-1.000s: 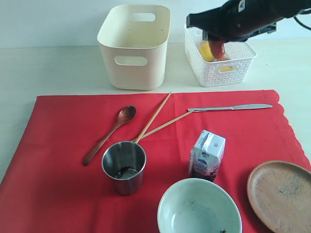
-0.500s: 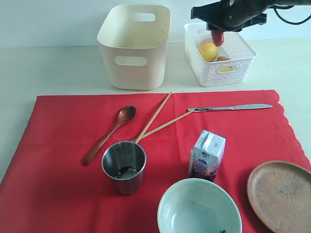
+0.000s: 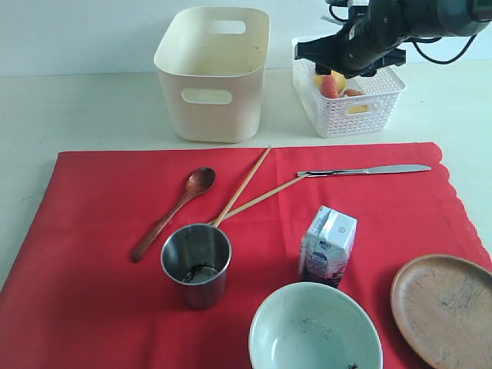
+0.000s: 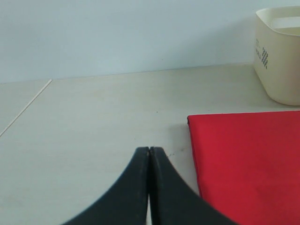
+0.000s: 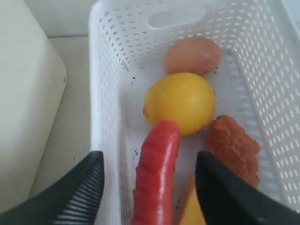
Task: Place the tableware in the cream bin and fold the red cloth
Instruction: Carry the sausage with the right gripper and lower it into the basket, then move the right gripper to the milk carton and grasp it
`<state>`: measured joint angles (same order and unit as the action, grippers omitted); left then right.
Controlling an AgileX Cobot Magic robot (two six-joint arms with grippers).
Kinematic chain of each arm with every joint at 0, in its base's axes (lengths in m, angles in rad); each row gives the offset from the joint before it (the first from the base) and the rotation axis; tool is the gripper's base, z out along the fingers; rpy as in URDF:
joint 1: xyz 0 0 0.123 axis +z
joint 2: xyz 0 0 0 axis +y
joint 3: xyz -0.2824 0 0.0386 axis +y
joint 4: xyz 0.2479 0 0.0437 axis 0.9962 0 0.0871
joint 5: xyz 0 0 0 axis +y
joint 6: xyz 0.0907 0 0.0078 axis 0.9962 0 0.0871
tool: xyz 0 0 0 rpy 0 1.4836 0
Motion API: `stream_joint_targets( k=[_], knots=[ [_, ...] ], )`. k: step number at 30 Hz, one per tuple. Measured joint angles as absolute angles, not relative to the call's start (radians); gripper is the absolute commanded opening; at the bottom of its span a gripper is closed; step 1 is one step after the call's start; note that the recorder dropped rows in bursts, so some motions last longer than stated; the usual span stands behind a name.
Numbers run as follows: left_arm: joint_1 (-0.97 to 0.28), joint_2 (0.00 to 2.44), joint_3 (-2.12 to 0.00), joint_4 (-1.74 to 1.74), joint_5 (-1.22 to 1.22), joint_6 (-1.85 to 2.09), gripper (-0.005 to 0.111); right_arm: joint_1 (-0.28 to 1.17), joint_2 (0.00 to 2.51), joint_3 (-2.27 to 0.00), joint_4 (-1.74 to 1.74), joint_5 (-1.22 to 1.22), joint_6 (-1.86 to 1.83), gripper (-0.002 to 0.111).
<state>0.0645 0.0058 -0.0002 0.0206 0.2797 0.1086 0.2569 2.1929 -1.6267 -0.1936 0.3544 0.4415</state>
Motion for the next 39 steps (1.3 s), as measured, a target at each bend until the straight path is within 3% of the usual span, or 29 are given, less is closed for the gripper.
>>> stream_joint_targets(
  k=[3, 12, 18, 27, 33, 39],
  knots=[
    [0.065, 0.006, 0.0, 0.021, 0.28, 0.109, 0.001, 0.257, 2.193, -1.629, -0.189, 0.354, 0.442, 0.074],
    [0.065, 0.006, 0.0, 0.021, 0.28, 0.109, 0.001, 0.257, 2.113, -1.629, -0.176, 0.453, 0.442, 0.069],
    [0.065, 0.006, 0.0, 0.021, 0.28, 0.109, 0.001, 0.257, 1.985, -1.629, -0.176, 0.557, 0.401, 0.051],
    [0.065, 0.006, 0.0, 0.021, 0.28, 0.109, 0.001, 0.257, 1.808, -1.605, -0.145, 0.815, 0.356, 0.006],
    [0.065, 0.006, 0.0, 0.021, 0.28, 0.109, 0.001, 0.302, 1.693, -1.442, -0.025, 0.839, 0.278, 0.001],
    [0.065, 0.006, 0.0, 0.021, 0.28, 0.109, 0.001, 0.547, 1.657, -1.265, -0.009, 0.829, 0.242, 0.002]
  ],
)
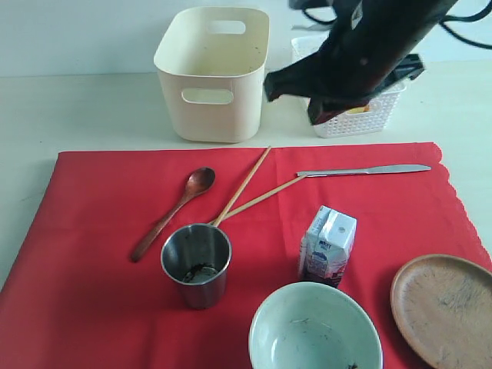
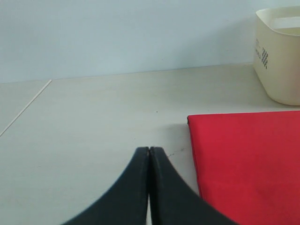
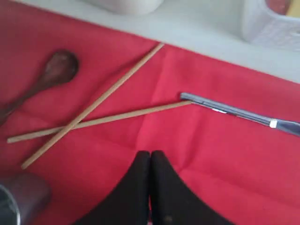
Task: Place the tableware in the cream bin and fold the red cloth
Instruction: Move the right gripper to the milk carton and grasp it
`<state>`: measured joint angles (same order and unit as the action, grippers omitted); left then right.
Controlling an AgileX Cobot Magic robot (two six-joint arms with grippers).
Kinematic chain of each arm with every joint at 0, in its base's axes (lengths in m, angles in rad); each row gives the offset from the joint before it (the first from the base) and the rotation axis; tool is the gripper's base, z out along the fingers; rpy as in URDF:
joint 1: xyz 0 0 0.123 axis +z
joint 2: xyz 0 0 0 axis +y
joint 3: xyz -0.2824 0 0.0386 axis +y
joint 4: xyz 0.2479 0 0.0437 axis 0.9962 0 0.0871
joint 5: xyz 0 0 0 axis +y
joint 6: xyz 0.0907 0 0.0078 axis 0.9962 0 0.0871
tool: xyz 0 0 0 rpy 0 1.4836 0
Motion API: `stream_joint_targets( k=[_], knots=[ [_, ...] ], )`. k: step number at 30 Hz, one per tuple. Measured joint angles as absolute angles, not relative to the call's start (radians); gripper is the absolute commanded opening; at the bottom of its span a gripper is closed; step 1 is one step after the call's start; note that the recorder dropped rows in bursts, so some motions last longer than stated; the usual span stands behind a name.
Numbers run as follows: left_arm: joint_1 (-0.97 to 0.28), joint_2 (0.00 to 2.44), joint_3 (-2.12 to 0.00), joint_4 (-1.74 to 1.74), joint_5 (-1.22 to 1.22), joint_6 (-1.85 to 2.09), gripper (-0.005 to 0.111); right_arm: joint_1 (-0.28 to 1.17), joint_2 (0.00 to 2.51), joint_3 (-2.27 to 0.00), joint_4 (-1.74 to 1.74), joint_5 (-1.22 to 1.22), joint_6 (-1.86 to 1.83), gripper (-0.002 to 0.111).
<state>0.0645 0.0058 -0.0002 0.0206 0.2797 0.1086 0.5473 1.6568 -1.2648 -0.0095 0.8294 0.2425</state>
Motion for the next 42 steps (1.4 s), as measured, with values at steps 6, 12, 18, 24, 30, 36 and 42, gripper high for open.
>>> stream_joint_targets(
  k=[6, 12, 18, 24, 30, 36, 42],
  knots=[
    [0.065, 0.006, 0.0, 0.021, 0.28, 0.109, 0.001, 0.726, 1.686, -1.231, -0.006, 0.776, 0.239, 0.021],
    [0.065, 0.006, 0.0, 0.021, 0.28, 0.109, 0.001, 0.789, 1.726, -1.231, -0.006, 0.75, 0.239, 0.047],
    [0.065, 0.006, 0.0, 0.021, 0.28, 0.109, 0.001, 0.789, 1.749, -1.231, -0.031, 0.747, 0.239, 0.051],
    [0.065, 0.006, 0.0, 0.021, 0.28, 0.109, 0.001, 0.789, 1.668, -1.23, -0.22, 0.983, 0.373, 0.059],
    [0.065, 0.006, 0.0, 0.021, 0.28, 0.109, 0.001, 0.789, 1.579, -1.04, -0.221, 0.963, 0.407, 0.08],
    [0.065, 0.006, 0.0, 0.021, 0.28, 0.109, 0.001, 0.789, 1.579, -0.936, -0.185, 0.779, 0.43, 0.08],
    [0.065, 0.006, 0.0, 0.021, 0.28, 0.109, 0.001, 0.789, 1.579, -0.904, -0.259, 0.714, 0.497, 0.08]
  ],
)
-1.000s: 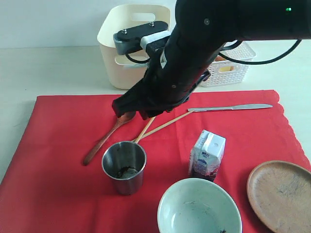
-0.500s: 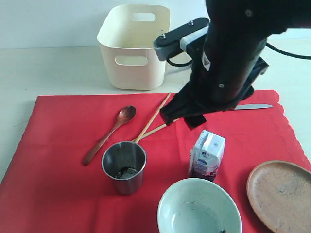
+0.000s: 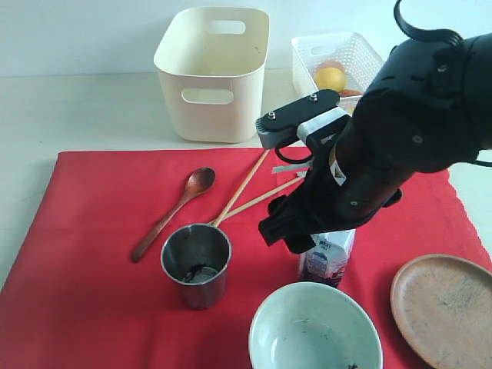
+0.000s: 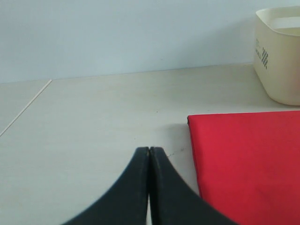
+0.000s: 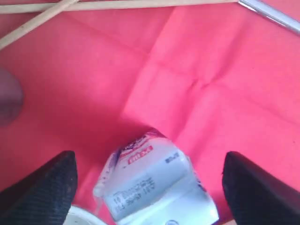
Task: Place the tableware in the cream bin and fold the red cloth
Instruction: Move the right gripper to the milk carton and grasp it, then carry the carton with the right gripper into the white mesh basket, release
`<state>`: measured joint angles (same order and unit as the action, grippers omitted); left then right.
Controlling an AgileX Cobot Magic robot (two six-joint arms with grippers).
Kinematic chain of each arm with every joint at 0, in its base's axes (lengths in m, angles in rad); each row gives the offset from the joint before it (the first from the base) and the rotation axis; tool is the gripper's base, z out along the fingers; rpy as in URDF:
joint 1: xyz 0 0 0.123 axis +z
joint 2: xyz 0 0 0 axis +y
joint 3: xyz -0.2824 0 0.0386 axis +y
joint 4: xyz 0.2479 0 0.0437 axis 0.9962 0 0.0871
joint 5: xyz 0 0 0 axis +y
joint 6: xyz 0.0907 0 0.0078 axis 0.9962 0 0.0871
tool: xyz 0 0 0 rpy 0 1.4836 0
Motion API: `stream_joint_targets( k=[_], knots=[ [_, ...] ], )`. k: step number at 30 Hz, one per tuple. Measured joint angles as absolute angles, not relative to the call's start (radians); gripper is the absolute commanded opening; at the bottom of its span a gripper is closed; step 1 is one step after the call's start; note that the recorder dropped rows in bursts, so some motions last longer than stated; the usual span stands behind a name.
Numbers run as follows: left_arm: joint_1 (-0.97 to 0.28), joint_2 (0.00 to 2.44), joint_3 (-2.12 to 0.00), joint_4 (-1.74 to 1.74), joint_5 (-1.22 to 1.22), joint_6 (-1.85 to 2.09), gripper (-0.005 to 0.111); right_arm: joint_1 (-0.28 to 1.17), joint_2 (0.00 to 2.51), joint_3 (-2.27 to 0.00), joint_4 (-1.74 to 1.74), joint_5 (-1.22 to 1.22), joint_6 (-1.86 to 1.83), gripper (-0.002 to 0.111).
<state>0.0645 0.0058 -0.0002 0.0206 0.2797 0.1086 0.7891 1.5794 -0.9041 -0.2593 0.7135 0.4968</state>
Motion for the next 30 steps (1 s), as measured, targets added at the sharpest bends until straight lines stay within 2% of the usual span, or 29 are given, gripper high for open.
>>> stream_joint_targets(
  k=[5, 7, 12, 16, 30],
  knots=[
    [0.065, 0.006, 0.0, 0.021, 0.28, 0.109, 0.001, 0.789, 1.606, -0.875, -0.305, 0.708, 0.544, 0.073],
    [0.065, 0.006, 0.0, 0.021, 0.28, 0.109, 0.001, 0.789, 1.627, -0.869, -0.305, 0.703, 0.548, 0.062],
    [0.065, 0.006, 0.0, 0.021, 0.28, 0.109, 0.001, 0.789, 1.644, -0.869, -0.307, 0.692, 0.554, 0.024],
    [0.065, 0.006, 0.0, 0.021, 0.28, 0.109, 0.001, 0.789, 1.644, -0.869, -0.307, 0.692, 0.569, 0.001],
    [0.065, 0.006, 0.0, 0.021, 0.28, 0.109, 0.001, 0.789, 1.528, -0.988, -0.387, 0.699, 0.584, 0.0]
  ],
)
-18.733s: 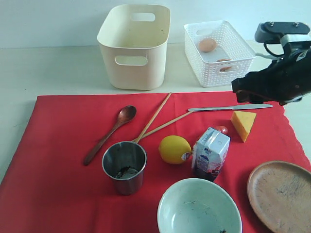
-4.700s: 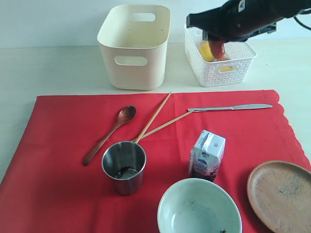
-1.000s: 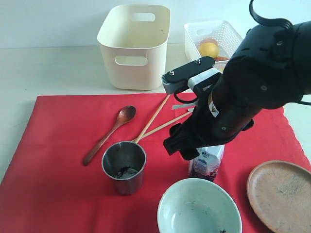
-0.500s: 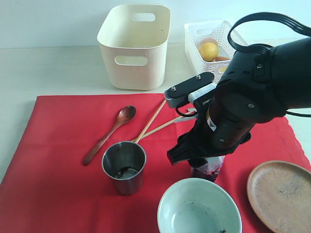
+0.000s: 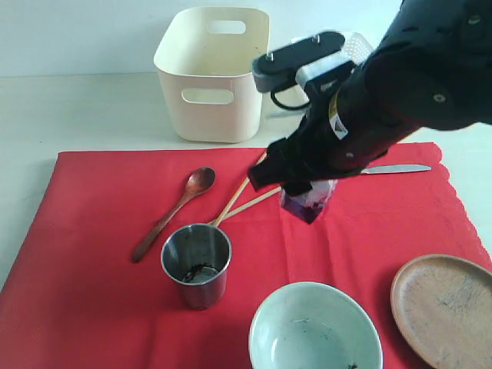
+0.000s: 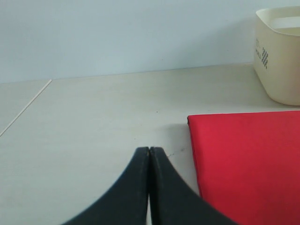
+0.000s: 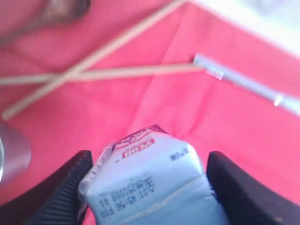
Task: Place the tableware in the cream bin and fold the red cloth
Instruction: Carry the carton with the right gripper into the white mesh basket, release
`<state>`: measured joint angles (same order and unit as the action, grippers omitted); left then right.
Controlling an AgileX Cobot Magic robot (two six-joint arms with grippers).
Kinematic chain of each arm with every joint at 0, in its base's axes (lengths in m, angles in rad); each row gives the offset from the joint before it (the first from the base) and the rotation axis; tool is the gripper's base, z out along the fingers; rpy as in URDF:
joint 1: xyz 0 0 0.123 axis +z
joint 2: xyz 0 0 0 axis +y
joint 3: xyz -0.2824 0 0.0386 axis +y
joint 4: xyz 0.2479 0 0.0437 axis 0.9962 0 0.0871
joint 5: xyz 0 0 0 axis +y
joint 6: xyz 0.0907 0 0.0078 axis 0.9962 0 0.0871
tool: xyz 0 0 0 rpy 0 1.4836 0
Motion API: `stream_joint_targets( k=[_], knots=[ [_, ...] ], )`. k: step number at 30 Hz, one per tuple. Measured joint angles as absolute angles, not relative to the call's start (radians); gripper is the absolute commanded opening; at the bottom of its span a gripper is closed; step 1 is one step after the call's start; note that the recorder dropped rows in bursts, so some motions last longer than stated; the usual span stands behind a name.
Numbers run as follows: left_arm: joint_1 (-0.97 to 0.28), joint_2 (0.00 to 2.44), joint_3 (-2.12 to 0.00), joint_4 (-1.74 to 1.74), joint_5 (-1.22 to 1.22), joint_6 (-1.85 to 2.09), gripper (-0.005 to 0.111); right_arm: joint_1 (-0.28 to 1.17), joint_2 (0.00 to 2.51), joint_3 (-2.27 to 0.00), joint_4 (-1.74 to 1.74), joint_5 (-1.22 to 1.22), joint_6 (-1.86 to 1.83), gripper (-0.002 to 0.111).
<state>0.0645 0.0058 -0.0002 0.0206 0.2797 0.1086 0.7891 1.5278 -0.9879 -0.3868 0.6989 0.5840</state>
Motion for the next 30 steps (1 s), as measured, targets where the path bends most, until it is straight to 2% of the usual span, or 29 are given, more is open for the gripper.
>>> stream_joint_targets(
  k=[14, 23, 30],
  knots=[
    [0.065, 0.006, 0.0, 0.021, 0.28, 0.109, 0.001, 0.766, 1.523, -1.12, -0.936, 0.703, 0.923, 0.0],
    [0.065, 0.006, 0.0, 0.021, 0.28, 0.109, 0.001, 0.557, 1.527, -1.12, -0.997, 0.535, 1.015, 0.0],
    [0.065, 0.006, 0.0, 0.021, 0.28, 0.109, 0.001, 0.402, 1.636, -1.137, -1.009, 0.361, 1.042, 0.0]
  ],
)
